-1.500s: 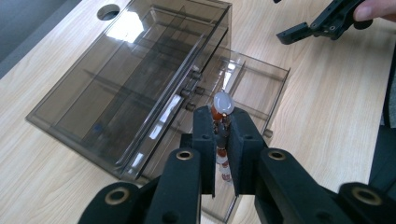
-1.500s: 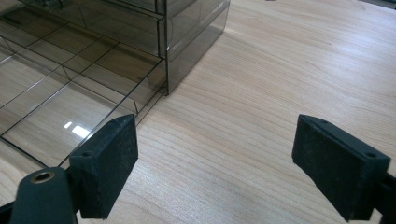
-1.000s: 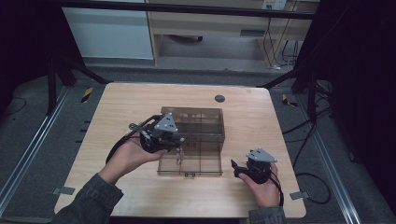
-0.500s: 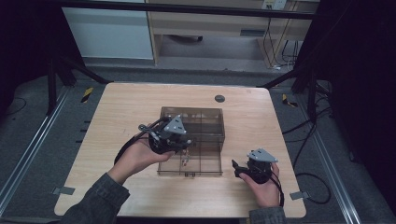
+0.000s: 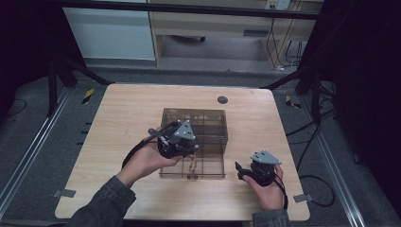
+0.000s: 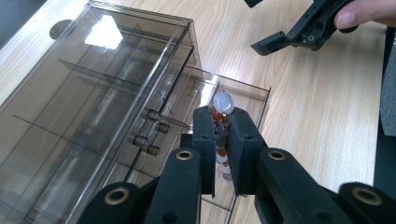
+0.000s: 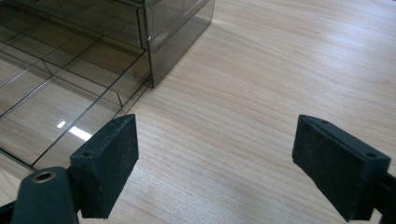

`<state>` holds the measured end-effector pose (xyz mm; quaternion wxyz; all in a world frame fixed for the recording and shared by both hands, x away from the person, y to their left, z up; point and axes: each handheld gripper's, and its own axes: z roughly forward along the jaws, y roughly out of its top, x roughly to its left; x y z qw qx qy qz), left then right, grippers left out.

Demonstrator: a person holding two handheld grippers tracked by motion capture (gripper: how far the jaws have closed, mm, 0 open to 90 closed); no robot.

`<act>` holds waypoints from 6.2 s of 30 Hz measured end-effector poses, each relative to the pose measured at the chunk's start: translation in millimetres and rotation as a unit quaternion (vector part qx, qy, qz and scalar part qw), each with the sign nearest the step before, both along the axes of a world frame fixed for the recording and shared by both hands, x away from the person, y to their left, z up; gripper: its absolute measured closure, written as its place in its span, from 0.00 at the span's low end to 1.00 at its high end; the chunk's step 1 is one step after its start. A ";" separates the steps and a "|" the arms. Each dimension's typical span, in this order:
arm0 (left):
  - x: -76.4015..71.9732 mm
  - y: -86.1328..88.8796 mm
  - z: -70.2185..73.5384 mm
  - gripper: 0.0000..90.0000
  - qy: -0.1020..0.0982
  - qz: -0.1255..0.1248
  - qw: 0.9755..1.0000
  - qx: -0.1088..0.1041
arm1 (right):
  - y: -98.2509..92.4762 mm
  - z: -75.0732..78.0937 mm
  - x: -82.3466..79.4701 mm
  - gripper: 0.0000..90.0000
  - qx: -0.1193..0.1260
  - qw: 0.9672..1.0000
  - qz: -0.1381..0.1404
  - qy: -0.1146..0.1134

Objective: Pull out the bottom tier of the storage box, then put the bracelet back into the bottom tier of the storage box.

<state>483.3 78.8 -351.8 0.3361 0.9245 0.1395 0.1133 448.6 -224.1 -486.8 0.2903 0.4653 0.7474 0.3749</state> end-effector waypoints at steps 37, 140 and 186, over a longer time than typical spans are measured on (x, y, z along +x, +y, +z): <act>4.1 -16.5 -43.9 0.91 0.020 -0.005 1.000 0.016 | -1.9 1.1 -0.7 0.18 0.004 1.000 -0.001 -0.003; 5.5 -6.5 -43.5 0.55 -0.006 0.030 0.999 0.042 | 6.9 14.4 -18.2 0.26 0.004 0.999 -0.017 -0.038; 40.0 13.7 -10.8 0.13 -0.052 0.148 0.987 -0.041 | 103.0 19.6 -62.4 0.58 -0.022 0.994 0.105 -0.013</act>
